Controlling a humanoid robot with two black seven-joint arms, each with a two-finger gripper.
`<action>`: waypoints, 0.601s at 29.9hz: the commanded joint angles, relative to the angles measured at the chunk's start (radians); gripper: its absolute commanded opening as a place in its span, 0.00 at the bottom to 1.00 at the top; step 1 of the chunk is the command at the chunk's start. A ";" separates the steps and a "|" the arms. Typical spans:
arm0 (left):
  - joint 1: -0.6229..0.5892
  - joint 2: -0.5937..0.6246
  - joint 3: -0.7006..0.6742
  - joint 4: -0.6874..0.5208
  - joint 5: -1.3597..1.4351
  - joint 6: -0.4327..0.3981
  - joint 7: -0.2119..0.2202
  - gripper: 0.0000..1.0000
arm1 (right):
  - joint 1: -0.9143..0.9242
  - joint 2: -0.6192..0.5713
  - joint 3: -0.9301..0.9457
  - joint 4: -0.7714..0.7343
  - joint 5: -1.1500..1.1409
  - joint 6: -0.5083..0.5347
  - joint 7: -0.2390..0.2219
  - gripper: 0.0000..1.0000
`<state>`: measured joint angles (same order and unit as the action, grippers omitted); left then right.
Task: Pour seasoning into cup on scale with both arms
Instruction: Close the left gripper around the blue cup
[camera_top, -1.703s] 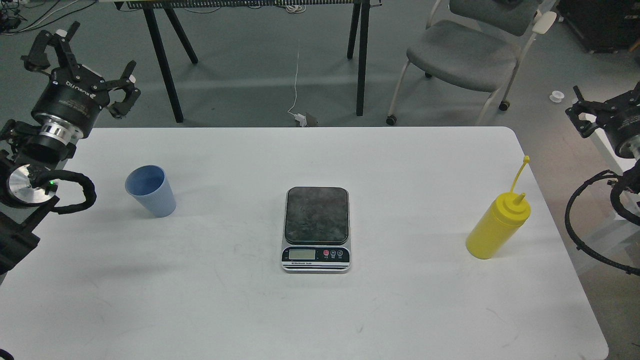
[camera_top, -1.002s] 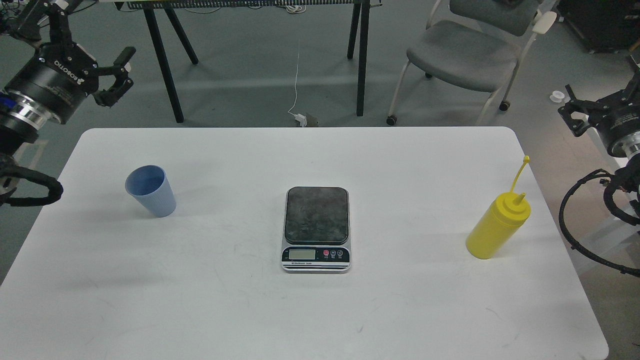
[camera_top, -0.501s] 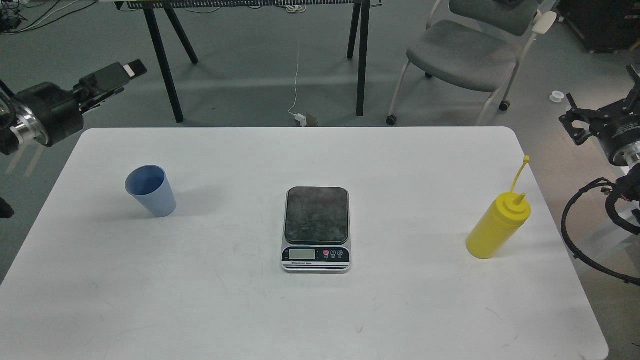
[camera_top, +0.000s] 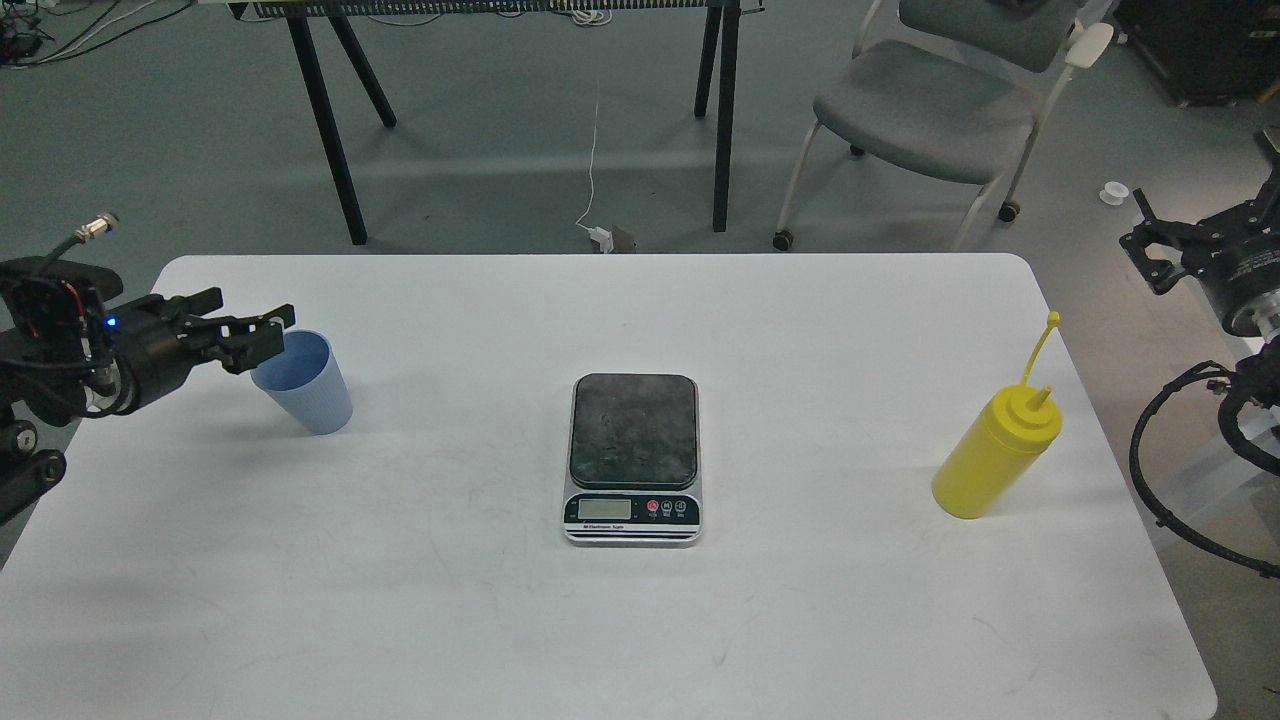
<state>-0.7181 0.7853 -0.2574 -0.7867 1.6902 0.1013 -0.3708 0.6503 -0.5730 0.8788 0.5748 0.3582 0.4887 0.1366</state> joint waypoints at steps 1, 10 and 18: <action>0.002 -0.043 0.013 0.050 -0.017 0.008 -0.002 0.78 | 0.000 -0.001 0.000 0.002 -0.001 0.000 0.000 1.00; 0.005 -0.121 0.018 0.184 -0.017 0.006 -0.034 0.70 | -0.001 -0.010 0.000 0.010 -0.001 0.000 0.001 1.00; 0.006 -0.153 0.023 0.262 -0.018 0.001 -0.083 0.49 | -0.003 -0.011 0.000 0.008 -0.001 0.000 0.000 1.00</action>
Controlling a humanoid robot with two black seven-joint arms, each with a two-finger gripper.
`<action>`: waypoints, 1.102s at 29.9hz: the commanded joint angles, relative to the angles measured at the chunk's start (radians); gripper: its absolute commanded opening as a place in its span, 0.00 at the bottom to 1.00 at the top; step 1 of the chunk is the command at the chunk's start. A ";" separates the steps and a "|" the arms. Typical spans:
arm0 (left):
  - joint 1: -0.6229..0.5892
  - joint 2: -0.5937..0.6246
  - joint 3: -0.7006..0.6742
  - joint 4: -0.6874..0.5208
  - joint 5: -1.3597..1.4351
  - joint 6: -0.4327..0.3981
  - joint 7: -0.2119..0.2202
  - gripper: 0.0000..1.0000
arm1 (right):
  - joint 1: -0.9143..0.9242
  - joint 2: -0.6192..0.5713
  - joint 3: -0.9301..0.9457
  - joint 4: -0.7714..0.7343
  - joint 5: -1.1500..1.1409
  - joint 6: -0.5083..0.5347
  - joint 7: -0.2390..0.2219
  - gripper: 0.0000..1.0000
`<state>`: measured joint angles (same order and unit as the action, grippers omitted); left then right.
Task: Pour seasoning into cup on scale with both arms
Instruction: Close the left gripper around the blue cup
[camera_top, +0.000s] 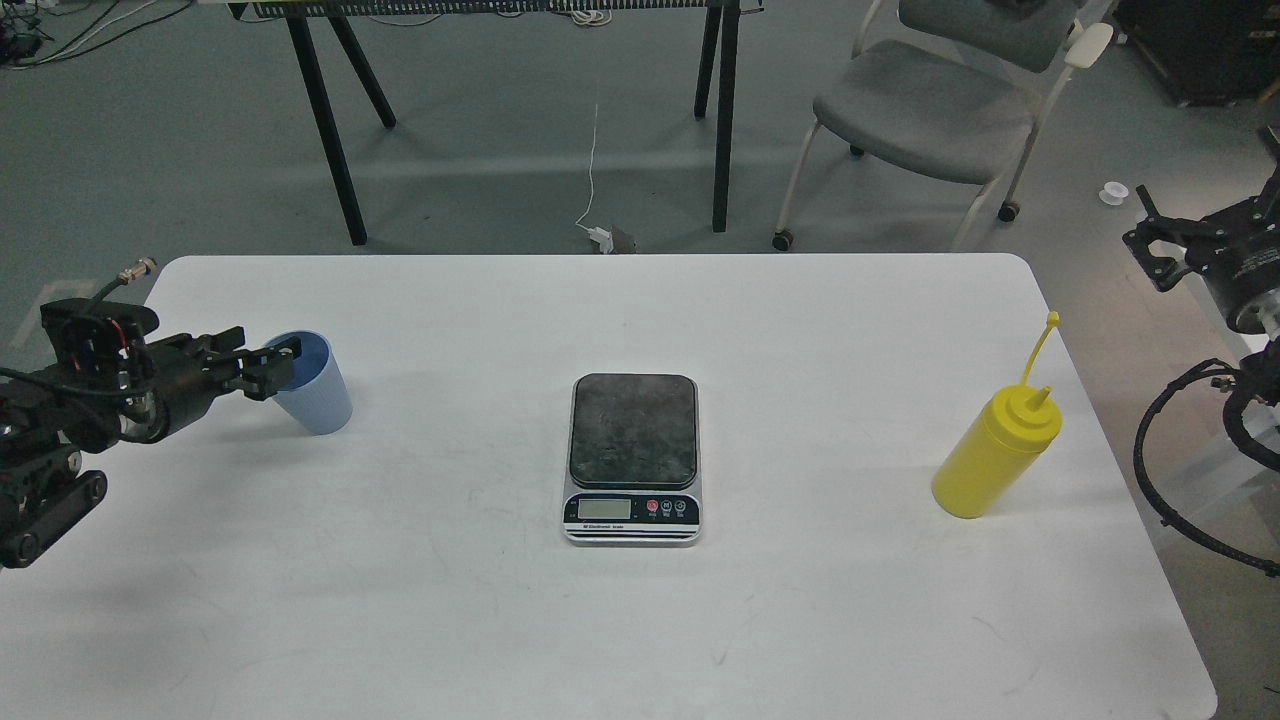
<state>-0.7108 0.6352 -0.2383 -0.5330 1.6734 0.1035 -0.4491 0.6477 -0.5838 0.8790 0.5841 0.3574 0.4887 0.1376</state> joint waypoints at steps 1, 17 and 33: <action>-0.002 -0.003 0.004 0.010 -0.003 -0.001 -0.005 0.46 | 0.000 -0.001 0.000 -0.001 0.000 0.000 -0.001 1.00; 0.001 -0.002 0.011 0.010 -0.015 -0.004 -0.007 0.09 | 0.000 -0.001 0.000 -0.003 -0.001 0.000 0.000 1.00; -0.116 0.021 0.010 -0.094 -0.041 -0.063 -0.040 0.03 | -0.002 -0.068 0.009 0.000 0.002 0.000 0.000 1.00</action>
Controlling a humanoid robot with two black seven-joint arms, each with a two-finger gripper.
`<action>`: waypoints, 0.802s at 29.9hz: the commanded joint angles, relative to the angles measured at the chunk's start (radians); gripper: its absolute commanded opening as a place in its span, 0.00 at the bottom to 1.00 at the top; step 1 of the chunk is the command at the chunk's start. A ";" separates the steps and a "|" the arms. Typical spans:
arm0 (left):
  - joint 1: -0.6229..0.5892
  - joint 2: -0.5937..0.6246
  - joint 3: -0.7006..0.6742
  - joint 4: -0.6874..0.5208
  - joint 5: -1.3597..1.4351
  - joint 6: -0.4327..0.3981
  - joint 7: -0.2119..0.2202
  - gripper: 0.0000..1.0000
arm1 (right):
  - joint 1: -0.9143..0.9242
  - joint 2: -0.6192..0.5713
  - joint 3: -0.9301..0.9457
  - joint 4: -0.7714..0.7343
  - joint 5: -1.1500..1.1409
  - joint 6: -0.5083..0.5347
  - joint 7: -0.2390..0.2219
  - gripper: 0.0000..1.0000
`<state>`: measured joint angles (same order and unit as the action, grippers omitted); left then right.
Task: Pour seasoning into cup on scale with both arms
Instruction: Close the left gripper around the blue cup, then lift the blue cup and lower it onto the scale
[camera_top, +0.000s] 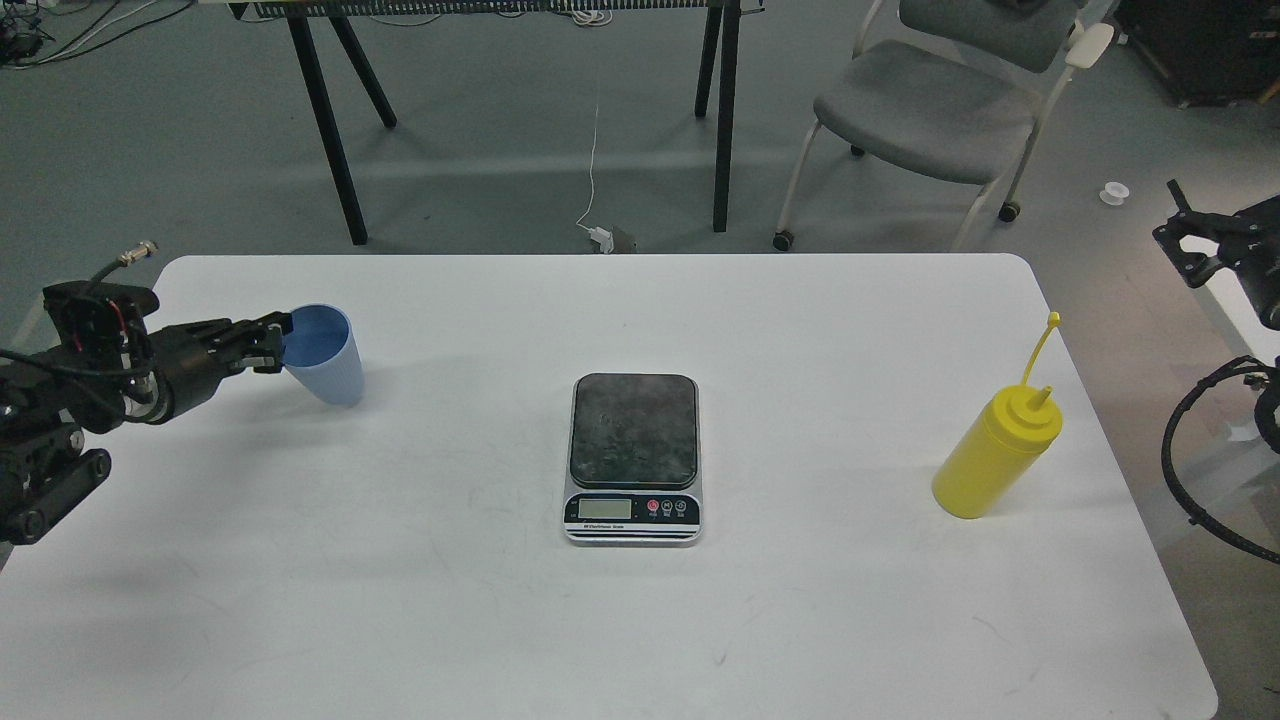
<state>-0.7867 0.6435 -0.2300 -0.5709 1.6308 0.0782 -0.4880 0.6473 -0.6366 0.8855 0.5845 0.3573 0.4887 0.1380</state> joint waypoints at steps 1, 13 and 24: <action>-0.052 0.021 0.001 -0.082 0.003 -0.057 -0.001 0.02 | -0.003 -0.018 0.003 0.000 0.002 0.000 -0.001 1.00; -0.279 -0.027 0.067 -0.398 0.078 -0.262 0.046 0.00 | -0.035 -0.046 0.017 0.000 0.002 0.000 0.000 1.00; -0.348 -0.304 0.184 -0.385 0.087 -0.298 0.207 0.00 | -0.040 -0.066 0.017 -0.002 0.002 0.000 0.000 1.00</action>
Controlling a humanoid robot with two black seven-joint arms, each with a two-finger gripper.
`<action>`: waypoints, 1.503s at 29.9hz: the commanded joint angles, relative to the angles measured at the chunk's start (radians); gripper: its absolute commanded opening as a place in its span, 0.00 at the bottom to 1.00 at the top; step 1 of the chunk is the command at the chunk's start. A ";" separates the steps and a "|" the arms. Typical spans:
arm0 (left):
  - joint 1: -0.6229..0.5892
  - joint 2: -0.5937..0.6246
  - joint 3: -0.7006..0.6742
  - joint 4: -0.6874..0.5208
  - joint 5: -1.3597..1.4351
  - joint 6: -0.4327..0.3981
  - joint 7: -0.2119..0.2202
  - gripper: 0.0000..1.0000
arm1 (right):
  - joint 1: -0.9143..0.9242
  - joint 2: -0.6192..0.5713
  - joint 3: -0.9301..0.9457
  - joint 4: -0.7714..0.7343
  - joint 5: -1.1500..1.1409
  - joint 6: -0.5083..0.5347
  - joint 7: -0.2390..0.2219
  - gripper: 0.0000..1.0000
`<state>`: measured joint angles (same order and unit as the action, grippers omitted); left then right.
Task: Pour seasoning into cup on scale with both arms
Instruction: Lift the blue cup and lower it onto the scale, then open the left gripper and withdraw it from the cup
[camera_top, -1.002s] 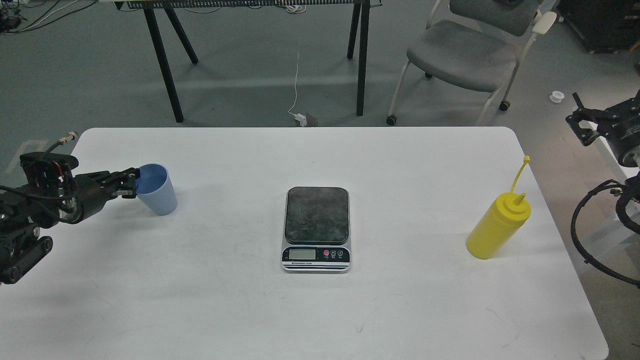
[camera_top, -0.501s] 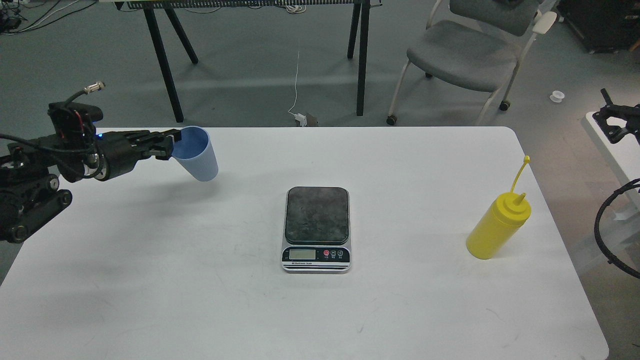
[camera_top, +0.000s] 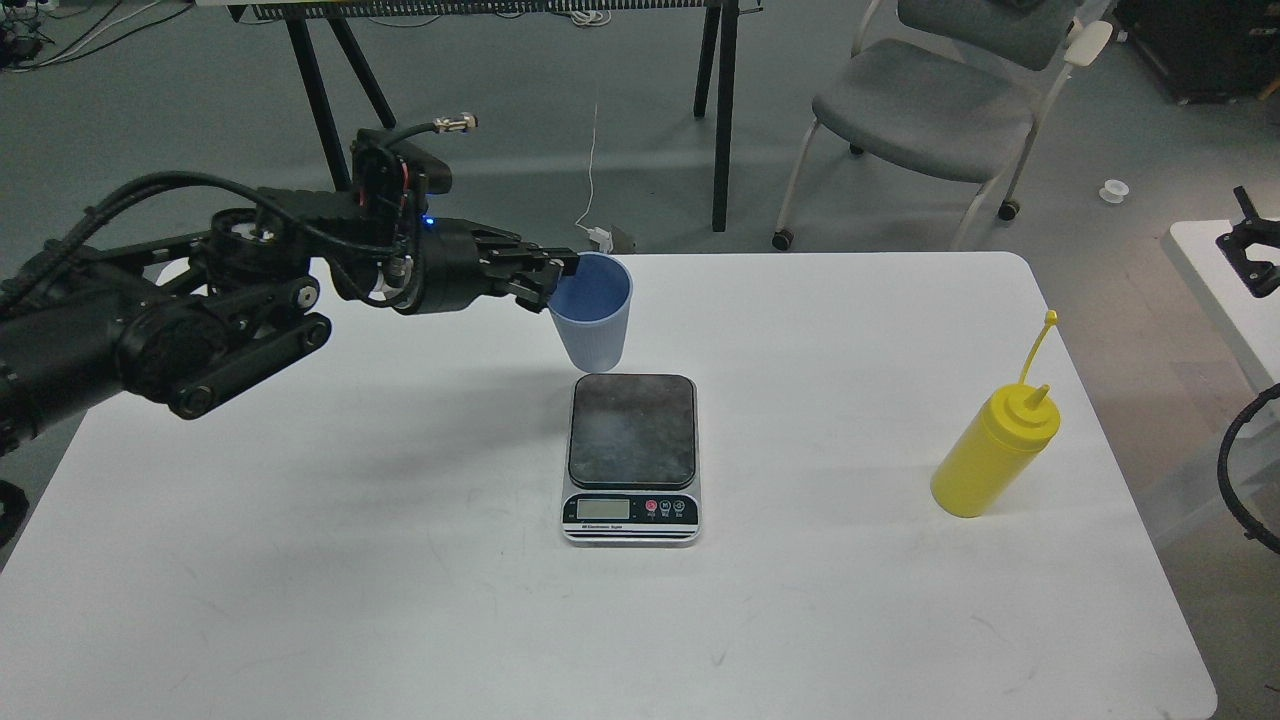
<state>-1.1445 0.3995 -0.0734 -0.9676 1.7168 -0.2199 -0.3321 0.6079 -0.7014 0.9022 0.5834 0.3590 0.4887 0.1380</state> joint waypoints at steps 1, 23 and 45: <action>0.009 -0.074 0.047 0.015 0.001 0.001 0.067 0.00 | 0.000 -0.001 0.000 -0.001 0.000 0.000 0.000 1.00; 0.025 -0.088 0.101 0.017 -0.009 0.002 0.077 0.14 | -0.005 -0.021 0.000 0.001 0.000 0.000 0.000 1.00; 0.020 0.015 -0.074 -0.034 -0.159 0.004 0.068 0.86 | -0.062 -0.087 0.004 0.107 0.003 0.000 -0.001 1.00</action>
<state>-1.1228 0.3891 -0.0897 -0.9967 1.6409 -0.2141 -0.2606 0.5696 -0.7547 0.9019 0.6412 0.3592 0.4887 0.1381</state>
